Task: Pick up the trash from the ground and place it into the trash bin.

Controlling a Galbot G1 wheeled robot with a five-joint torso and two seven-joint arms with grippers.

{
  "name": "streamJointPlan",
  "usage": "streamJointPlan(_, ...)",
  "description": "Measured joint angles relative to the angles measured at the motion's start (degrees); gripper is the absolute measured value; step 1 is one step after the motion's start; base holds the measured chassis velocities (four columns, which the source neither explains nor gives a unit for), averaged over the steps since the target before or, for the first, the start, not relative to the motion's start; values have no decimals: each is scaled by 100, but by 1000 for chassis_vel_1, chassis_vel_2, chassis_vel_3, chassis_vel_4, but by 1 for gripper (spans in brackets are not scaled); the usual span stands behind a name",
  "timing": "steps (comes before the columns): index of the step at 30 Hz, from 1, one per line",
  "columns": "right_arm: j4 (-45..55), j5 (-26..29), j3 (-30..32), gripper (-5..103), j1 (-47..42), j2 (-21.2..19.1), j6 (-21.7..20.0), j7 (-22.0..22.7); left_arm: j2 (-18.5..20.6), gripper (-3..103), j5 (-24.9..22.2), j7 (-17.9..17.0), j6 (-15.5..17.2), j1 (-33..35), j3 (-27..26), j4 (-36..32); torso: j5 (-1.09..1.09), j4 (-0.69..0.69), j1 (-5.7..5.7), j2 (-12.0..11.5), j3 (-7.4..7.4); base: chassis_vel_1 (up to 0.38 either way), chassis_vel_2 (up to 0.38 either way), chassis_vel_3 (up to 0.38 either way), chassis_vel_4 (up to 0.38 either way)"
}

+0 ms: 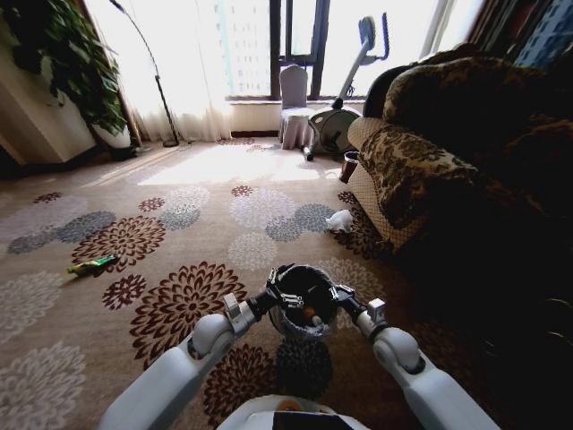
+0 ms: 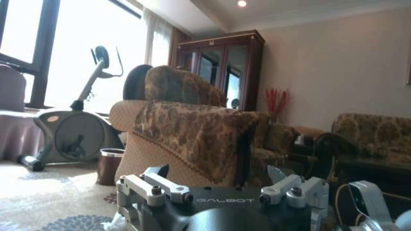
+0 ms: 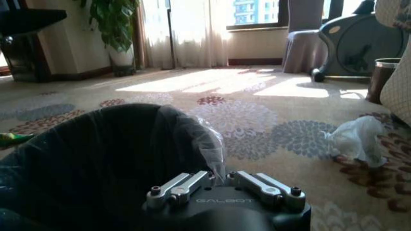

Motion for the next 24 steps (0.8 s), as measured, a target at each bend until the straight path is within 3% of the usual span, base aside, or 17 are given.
streamJointPlan(1,27,11,21,4,-24,-7,16,16,-30,100,-28,-91,-7,15,-36,-2,0,0,0,0,0,0,0,0,0)
streamJointPlan(2,113,39,85,4,-100,-33,82,79,-131,103,-64,-431,-17,60,-143,-1,0,0,0,0,0,0,0,0,0)
streamJointPlan(3,113,39,85,4,-100,-33,82,79,-131,103,-64,-431,-17,60,-143,-1,0,0,0,0,0,0,0,0,0)
streamJointPlan(5,271,56,223,4,-253,-100,136,200,-360,99,63,-1156,32,110,-240,75,-2,2,0,0,0,0,0,0,0)
streamJointPlan(7,360,52,316,4,-390,-148,160,242,-536,98,252,-1663,107,125,-257,218,-2,-1,0,0,0,0,0,0,0)
streamJointPlan(8,360,52,316,4,-390,-148,160,242,-536,98,252,-1663,107,125,-257,218,-2,-1,0,0,0,0,0,0,0)
streamJointPlan(10,447,12,478,4,-609,-157,160,261,-752,98,488,-2018,130,150,-301,451,-1,0,0,0,0,0,0,0,0)
streamJointPlan(24,681,-224,1160,4,-1565,169,376,109,-1065,98,910,-2129,-67,-295,-149,1736,-2,-2,0,0,-1,-6,5,12,-3)
